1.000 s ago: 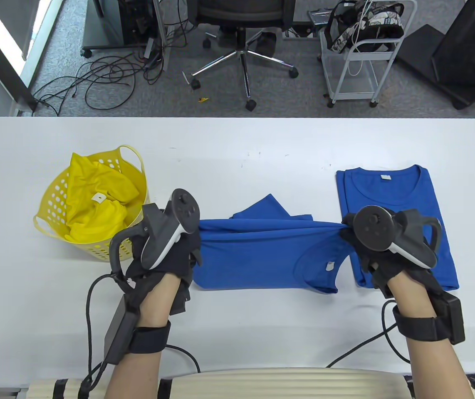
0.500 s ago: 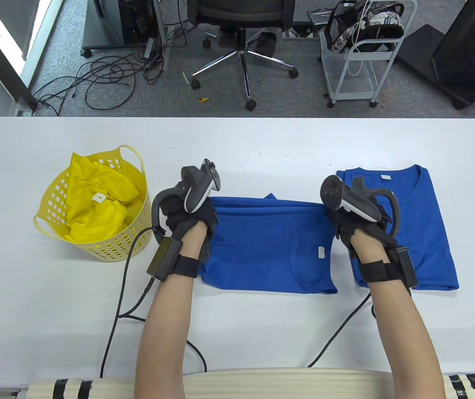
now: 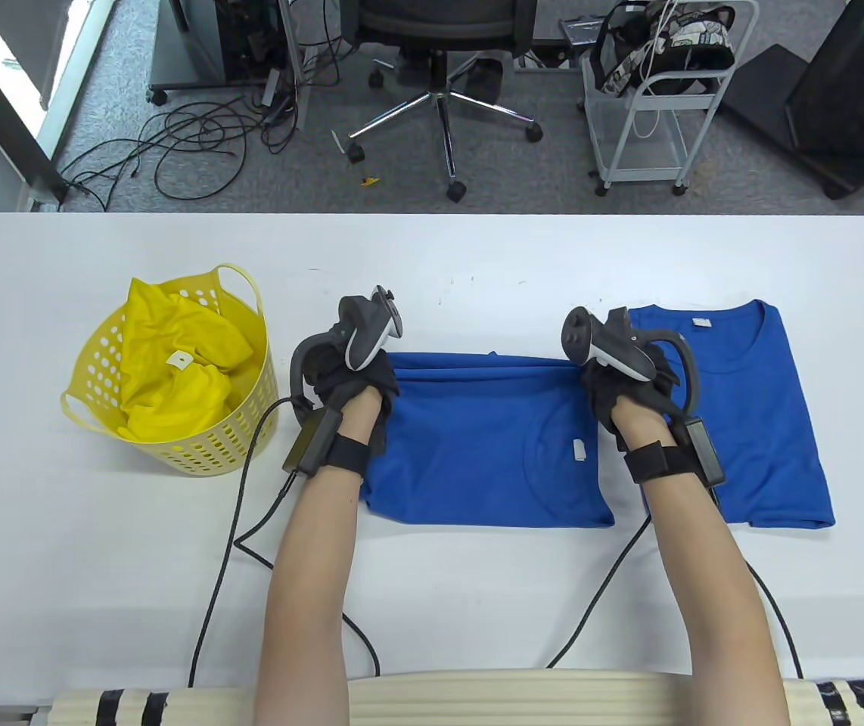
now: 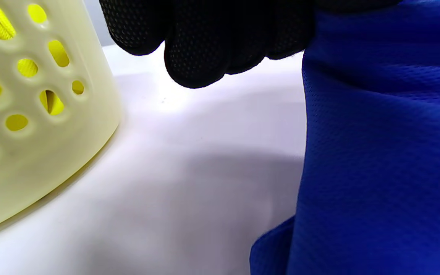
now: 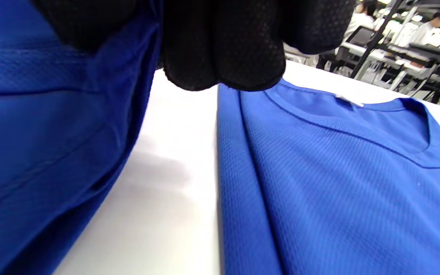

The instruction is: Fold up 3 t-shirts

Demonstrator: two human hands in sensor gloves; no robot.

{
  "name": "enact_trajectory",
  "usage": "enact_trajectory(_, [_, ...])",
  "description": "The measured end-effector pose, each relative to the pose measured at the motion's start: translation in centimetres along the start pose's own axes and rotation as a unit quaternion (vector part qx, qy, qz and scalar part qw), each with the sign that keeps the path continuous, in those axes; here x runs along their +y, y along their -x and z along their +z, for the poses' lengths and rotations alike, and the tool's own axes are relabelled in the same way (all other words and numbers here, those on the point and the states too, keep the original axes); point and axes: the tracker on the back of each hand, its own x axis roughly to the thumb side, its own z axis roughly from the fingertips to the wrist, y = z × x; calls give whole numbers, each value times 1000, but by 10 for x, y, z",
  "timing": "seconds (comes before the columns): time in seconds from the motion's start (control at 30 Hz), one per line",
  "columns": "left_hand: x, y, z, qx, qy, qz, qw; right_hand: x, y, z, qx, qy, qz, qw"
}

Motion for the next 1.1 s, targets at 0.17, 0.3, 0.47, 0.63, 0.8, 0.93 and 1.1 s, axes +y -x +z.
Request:
enact_trajectory(0.17, [14, 6, 34, -63, -92, 44, 993, -16, 9, 14, 10, 53, -28, 998])
enact_trajectory(0.3, [3, -3, 69, -242, -66, 28, 968, -25, 9, 36, -12, 63, -47, 997])
enact_trajectory(0.47, [-51, -22, 96, -322, 51, -92, 941, -26, -3, 63, -36, 58, -100, 993])
enact_trajectory(0.63, [-93, -24, 92, -299, 81, -133, 941, -21, -22, 91, -70, 54, -135, 987])
enact_trajectory(0.8, [-100, -17, 95, -262, 83, -87, 958, -2, -45, 105, -91, 36, -151, 984])
enact_trajectory(0.93, [-105, -28, 116, -226, 59, -138, 962, 16, -66, 108, -104, 27, -149, 983])
enact_trajectory(1.1, [-100, -35, 131, -231, 14, -161, 959, 38, -84, 107, -127, 11, -115, 985])
